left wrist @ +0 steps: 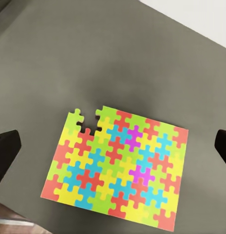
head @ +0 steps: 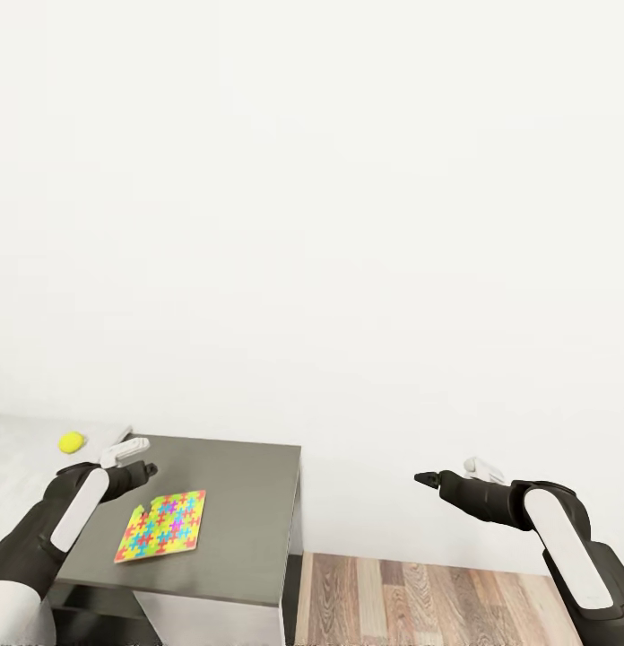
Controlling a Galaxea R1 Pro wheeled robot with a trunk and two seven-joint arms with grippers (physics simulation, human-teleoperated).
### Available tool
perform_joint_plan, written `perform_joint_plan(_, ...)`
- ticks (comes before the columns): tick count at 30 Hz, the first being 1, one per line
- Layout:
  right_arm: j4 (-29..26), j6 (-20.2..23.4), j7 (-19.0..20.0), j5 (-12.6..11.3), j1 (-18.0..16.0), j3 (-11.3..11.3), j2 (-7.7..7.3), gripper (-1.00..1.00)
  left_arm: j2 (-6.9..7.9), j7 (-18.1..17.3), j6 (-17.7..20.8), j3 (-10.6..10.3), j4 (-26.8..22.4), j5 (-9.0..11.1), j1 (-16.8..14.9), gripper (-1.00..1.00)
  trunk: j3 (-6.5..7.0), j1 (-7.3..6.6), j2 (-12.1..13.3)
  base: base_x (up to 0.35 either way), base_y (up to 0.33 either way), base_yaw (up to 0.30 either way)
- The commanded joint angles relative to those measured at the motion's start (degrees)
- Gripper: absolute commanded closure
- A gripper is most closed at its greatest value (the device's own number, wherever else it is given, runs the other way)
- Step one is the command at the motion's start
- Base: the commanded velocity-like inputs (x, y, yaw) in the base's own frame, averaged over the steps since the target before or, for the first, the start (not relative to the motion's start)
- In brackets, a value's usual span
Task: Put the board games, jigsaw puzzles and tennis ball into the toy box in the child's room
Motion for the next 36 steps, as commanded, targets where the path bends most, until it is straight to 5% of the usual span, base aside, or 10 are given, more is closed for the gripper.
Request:
perform_joint_plan(1,-0.05,0.18,-0.57,-0.61,-0.06,-0.02,-0.01,-1.00,0.01,0.48,0.12,0.00,0.00,0.54,-0.08,-1.00,-0.24,0.04,-0.15,0.000,0.000,0.000)
perform_joint_plan(23,-0.05,0.18,-0.48,-0.78,-0.06,-0.01,0.01,-1.00,-0.51,-0.48,-1.11,0.04,0.33,0.64,-0.26,-1.00,-2.30,0.04,-0.15,0.000,0.000,0.000)
perform_joint_plan(31,-0.05,0.18,-0.48,-0.78,-0.06,-0.01,-0.01,-1.00,0.28,-11.60,-0.89,0.47,1.72,0.63,-1.30,-1.00,-3.06,0.04,-0.15,0.000,0.000,0.000)
perform_joint_plan(36,-0.05,0.18,-0.48,-0.78,-0.06,-0.02,0.01,-1.00,1.94,-15.40,-0.83,0.57,3.19,0.69,-1.94,-1.00,-3.53,0.04,-0.15,0.000,0.000,0.000)
